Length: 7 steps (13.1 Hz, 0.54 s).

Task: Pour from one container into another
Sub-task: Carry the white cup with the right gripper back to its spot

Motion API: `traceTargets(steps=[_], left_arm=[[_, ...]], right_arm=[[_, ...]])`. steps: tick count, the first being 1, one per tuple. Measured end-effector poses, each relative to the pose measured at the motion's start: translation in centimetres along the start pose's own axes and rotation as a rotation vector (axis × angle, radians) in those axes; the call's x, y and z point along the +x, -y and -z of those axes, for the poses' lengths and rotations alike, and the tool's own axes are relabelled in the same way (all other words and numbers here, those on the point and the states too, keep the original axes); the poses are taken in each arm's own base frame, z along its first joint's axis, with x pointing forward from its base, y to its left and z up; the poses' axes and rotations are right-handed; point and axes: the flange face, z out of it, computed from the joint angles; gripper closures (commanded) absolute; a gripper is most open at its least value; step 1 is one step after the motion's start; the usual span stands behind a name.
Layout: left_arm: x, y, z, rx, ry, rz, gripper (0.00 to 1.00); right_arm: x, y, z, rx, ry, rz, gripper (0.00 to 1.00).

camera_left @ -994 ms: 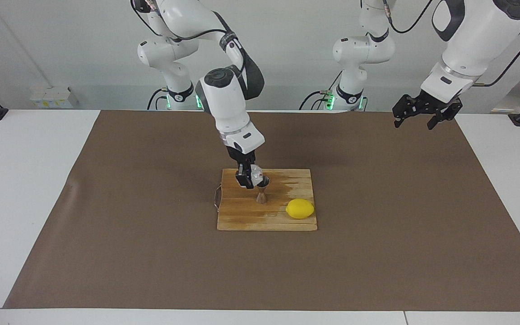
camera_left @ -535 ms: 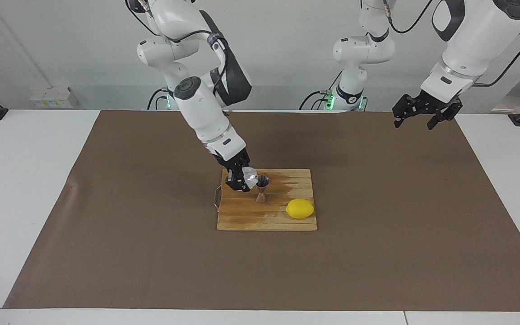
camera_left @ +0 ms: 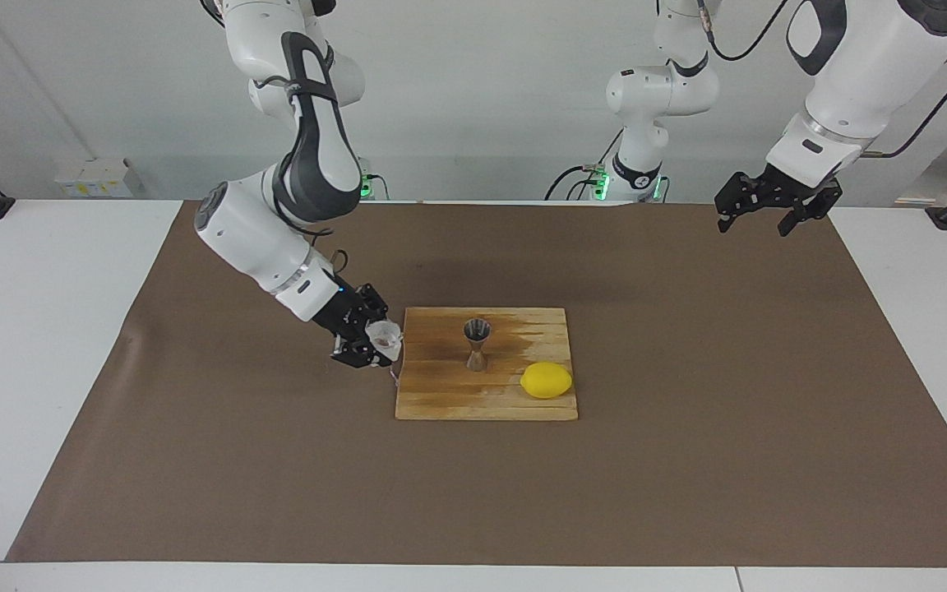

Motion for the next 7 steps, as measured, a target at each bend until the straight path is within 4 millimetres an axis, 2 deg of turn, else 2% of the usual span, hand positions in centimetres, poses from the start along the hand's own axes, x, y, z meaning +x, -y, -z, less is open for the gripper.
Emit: traceTargets(steps=[3, 5, 7], left_arm=[[0.0, 0.0, 0.0, 0.000, 0.000, 0.000, 0.00], [0.0, 0.0, 0.0, 0.000, 0.000, 0.000, 0.00], [0.0, 0.0, 0.0, 0.000, 0.000, 0.000, 0.00]], right_arm=[[-7.7, 0.7, 1.4, 0.009, -0.023, 0.017, 0.94], [-11.9, 1.4, 2.4, 0.011, -0.035, 0.019, 0.93], [-15.8, 2.7, 2.4, 0.005, -0.085, 0.011, 0.91]])
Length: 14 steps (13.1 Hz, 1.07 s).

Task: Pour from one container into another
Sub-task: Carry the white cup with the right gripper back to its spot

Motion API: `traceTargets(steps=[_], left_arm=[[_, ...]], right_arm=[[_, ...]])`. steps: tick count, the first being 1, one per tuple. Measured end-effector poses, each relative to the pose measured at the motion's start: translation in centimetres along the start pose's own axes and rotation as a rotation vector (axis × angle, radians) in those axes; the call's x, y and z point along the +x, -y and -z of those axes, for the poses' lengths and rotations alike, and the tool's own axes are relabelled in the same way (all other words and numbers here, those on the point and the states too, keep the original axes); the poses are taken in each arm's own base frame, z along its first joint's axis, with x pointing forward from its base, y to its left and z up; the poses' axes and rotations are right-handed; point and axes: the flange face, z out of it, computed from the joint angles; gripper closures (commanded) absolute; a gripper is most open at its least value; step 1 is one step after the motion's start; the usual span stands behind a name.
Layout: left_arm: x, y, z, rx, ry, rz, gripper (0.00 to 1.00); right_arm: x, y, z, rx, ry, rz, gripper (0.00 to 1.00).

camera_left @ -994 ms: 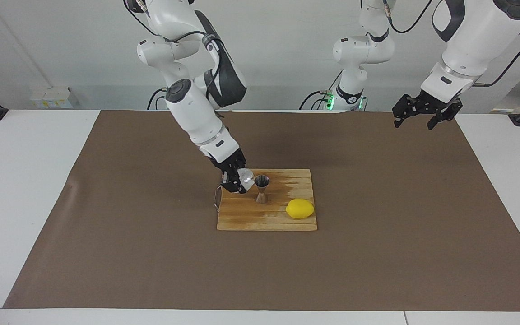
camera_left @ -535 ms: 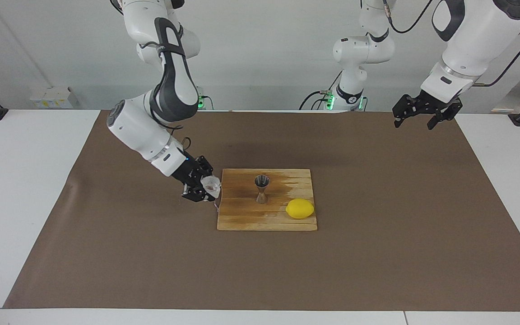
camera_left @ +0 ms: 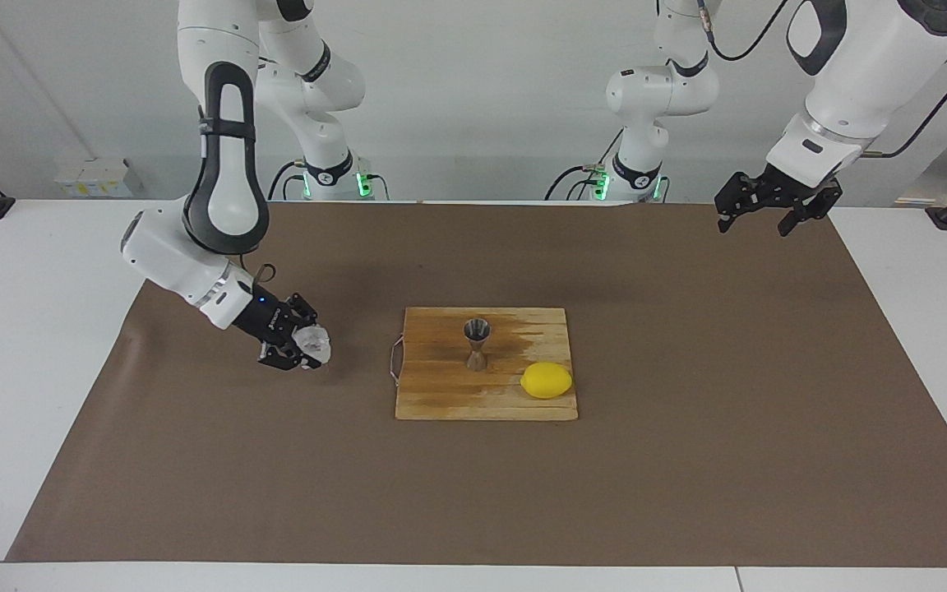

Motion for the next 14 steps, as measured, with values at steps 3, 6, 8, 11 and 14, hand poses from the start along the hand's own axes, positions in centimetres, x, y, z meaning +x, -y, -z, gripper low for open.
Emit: traceTargets(steps=[3, 6, 8, 11, 14], left_arm=[[0.0, 0.0, 0.0, 0.000, 0.000, 0.000, 0.00], [0.0, 0.0, 0.0, 0.000, 0.000, 0.000, 0.00], [0.0, 0.0, 0.0, 0.000, 0.000, 0.000, 0.00], [0.0, 0.0, 0.0, 0.000, 0.000, 0.000, 0.00], [0.0, 0.0, 0.0, 0.000, 0.000, 0.000, 0.00]], right_arm=[[-5.0, 1.6, -1.5, -0.005, -0.061, 0.008, 0.86], [-5.4, 1.8, -2.6, 0.007, -0.068, 0.010, 0.00], [-5.1, 1.6, -2.6, 0.005, -0.069, 0.016, 0.00], [-4.4, 1.1, -1.4, -0.005, -0.058, 0.023, 0.00], [-2.3, 0.5, 2.2, 0.028, 0.053, 0.000, 0.00]])
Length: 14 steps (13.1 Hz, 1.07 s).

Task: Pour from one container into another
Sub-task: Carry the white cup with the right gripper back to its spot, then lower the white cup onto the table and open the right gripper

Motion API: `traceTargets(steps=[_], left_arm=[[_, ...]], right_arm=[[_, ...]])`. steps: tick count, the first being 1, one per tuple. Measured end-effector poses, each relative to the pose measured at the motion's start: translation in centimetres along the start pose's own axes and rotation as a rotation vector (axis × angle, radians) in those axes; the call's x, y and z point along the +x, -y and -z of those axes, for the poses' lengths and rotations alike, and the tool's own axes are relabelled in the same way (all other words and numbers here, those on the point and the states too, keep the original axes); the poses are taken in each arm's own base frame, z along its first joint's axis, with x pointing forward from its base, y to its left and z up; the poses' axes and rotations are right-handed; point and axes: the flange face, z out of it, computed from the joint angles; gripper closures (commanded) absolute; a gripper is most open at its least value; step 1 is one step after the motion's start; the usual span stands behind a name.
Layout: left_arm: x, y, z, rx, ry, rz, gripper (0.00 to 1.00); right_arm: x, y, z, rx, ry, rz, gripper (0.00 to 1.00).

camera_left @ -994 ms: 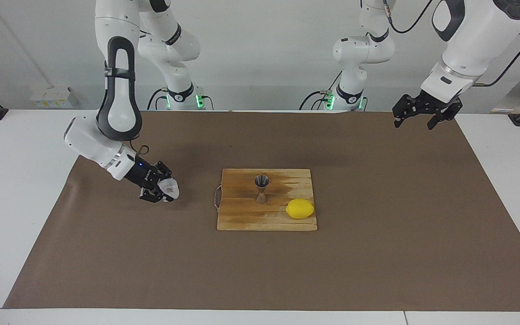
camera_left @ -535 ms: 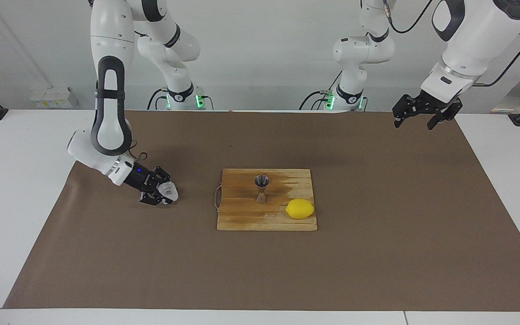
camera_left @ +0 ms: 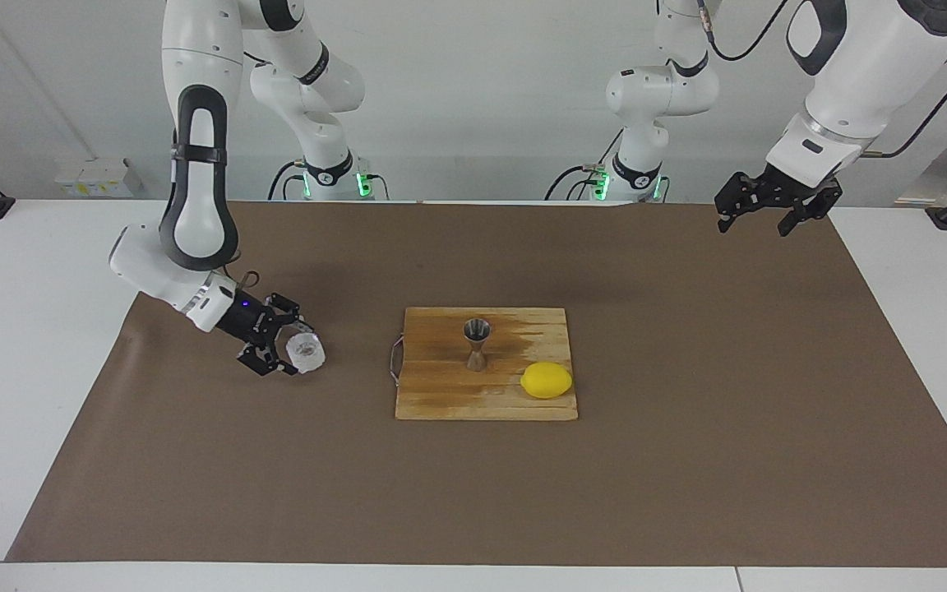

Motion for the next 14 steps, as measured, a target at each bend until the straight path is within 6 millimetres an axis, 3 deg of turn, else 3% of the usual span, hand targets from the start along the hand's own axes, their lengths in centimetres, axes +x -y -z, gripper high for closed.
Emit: traceTargets(steps=[3, 5, 10, 14], left_arm=[[0.0, 0.0, 0.0, 0.000, 0.000, 0.000, 0.00], [0.0, 0.0, 0.0, 0.000, 0.000, 0.000, 0.00], [0.0, 0.0, 0.0, 0.000, 0.000, 0.000, 0.00], [0.0, 0.0, 0.0, 0.000, 0.000, 0.000, 0.00]], right_arm=[[2.4, 0.3, 3.8, 0.029, 0.095, -0.114, 0.00], [3.2, 0.6, 4.8, 0.035, 0.162, -0.240, 0.00], [3.7, 0.6, 4.8, 0.026, 0.367, -0.541, 0.00], [6.6, -0.2, 4.7, -0.060, 0.576, -0.765, 0.00]])
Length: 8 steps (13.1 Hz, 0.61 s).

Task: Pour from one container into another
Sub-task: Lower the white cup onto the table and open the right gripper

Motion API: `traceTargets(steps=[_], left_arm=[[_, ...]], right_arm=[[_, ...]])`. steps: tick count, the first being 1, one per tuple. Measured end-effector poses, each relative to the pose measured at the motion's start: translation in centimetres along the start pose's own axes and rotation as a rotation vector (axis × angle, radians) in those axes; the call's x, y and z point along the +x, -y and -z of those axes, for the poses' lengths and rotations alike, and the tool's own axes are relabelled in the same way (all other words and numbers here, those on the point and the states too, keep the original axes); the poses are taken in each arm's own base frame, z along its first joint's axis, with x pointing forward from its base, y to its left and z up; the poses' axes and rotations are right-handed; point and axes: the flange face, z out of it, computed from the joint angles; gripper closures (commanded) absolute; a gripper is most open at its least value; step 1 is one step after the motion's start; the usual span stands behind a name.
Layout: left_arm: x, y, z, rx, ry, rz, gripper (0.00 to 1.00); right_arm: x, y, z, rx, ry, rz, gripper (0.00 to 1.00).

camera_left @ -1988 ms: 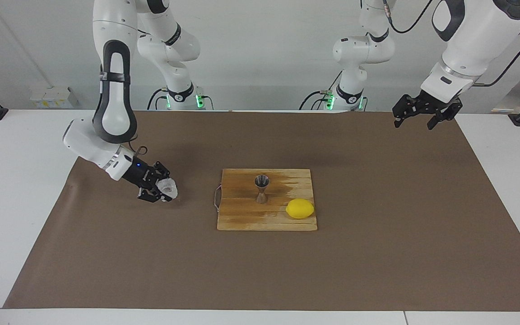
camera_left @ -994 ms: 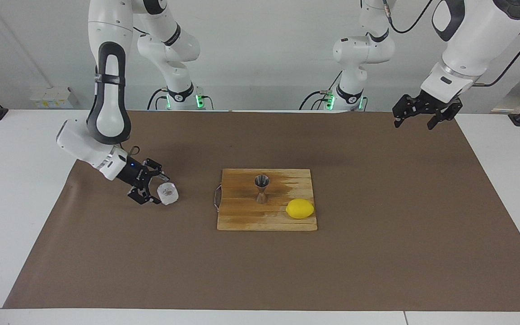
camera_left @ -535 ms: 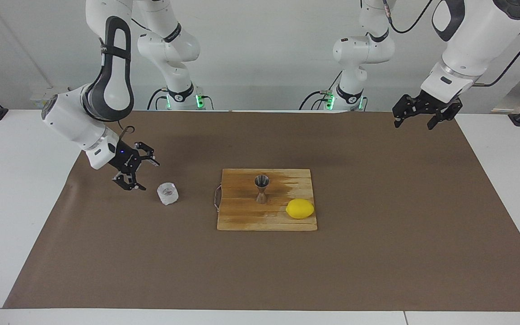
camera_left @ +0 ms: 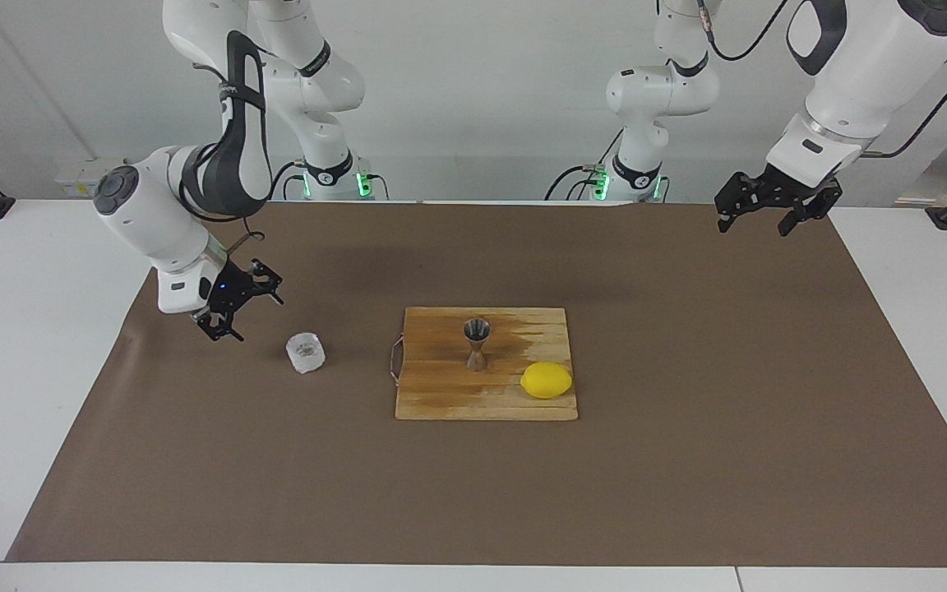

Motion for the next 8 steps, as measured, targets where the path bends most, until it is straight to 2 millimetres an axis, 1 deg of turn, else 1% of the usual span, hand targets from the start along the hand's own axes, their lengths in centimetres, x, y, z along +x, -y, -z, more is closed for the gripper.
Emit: traceTargets(steps=[2, 4, 6, 7, 8], left_arm=[[0.0, 0.0, 0.0, 0.000, 0.000, 0.000, 0.00], [0.0, 0.0, 0.0, 0.000, 0.000, 0.000, 0.00], [0.0, 0.0, 0.0, 0.000, 0.000, 0.000, 0.00], [0.0, 0.0, 0.0, 0.000, 0.000, 0.000, 0.00], [0.0, 0.0, 0.0, 0.000, 0.000, 0.000, 0.00]], right_arm=[[1.9, 2.0, 0.7, -0.036, 0.093, -0.156, 0.00], [3.6, 4.2, 1.1, -0.075, 0.147, -0.330, 0.00], [4.3, 5.4, 1.3, -0.100, 0.173, -0.457, 0.00], [4.3, 5.5, 2.2, -0.112, 0.181, -0.489, 0.00], [4.1, 5.6, 3.8, -0.113, 0.187, -0.515, 0.00]])
